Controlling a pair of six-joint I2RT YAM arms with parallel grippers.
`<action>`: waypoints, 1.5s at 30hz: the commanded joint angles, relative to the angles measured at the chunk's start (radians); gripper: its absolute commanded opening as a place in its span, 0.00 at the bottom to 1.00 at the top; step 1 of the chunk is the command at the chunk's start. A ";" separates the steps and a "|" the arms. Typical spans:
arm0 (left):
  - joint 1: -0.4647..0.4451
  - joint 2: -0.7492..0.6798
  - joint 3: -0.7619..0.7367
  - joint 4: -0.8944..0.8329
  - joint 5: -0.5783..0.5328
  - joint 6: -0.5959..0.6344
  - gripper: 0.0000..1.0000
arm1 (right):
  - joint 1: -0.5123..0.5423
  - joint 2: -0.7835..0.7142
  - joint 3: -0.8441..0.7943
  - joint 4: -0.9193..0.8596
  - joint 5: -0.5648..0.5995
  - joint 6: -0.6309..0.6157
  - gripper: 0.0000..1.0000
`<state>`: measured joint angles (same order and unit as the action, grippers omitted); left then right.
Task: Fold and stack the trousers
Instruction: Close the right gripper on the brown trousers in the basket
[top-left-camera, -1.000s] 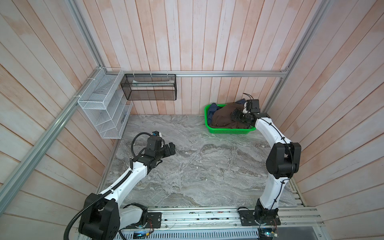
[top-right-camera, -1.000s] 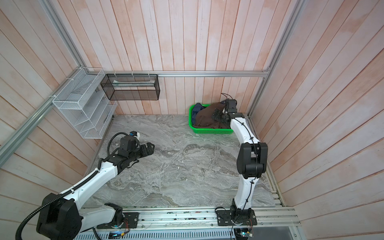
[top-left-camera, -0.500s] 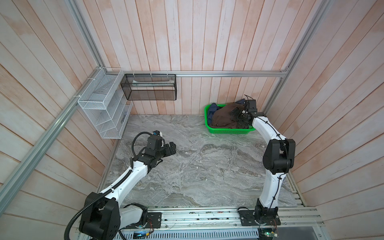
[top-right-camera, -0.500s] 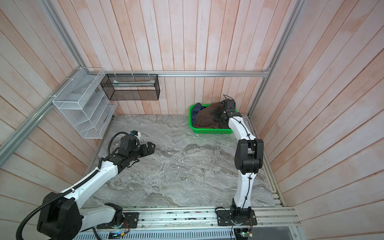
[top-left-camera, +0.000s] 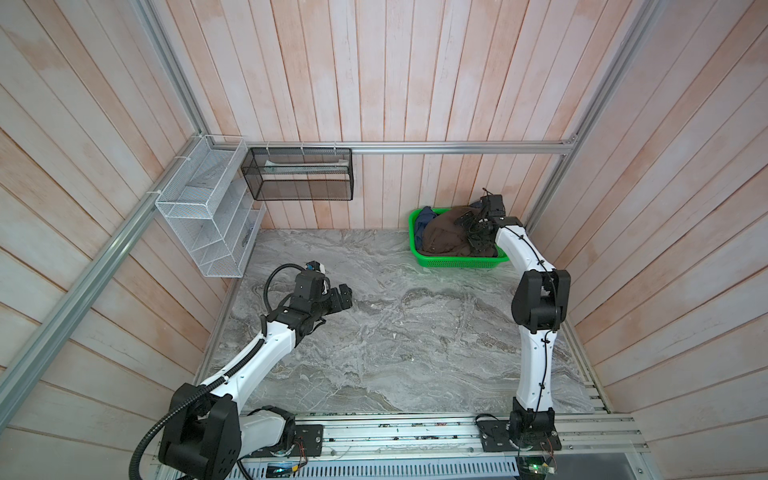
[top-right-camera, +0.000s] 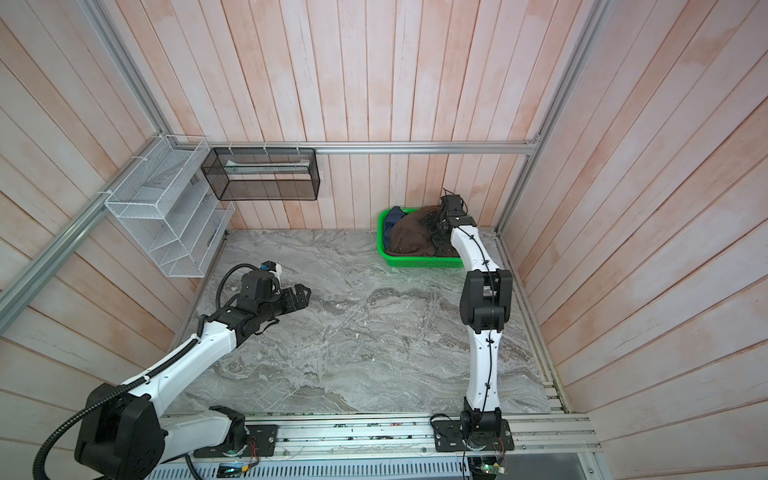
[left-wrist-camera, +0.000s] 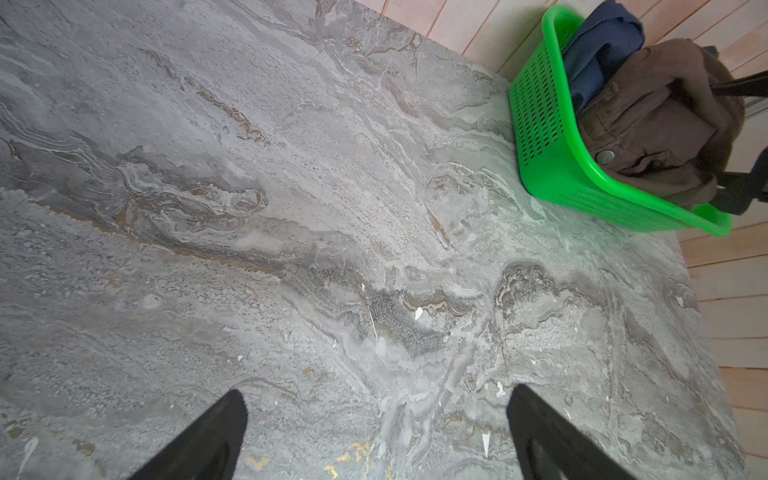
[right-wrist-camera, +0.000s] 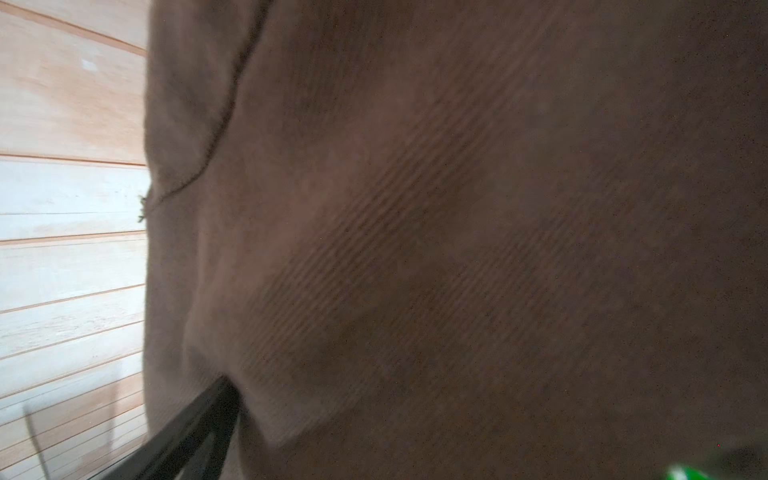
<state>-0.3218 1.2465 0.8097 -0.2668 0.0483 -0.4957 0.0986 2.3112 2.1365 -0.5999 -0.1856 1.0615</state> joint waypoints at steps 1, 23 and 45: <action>-0.004 0.011 0.019 0.021 -0.003 0.019 1.00 | 0.022 0.070 0.042 -0.048 -0.040 0.034 0.98; -0.002 0.002 0.008 0.029 -0.021 0.037 1.00 | 0.020 0.129 -0.081 0.126 -0.109 0.119 0.69; 0.007 -0.070 0.042 -0.046 -0.065 0.074 1.00 | 0.052 -0.170 0.129 0.104 -0.094 -0.111 0.00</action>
<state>-0.3206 1.2053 0.8120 -0.2852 0.0174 -0.4488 0.1318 2.2833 2.1578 -0.4568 -0.2916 1.0306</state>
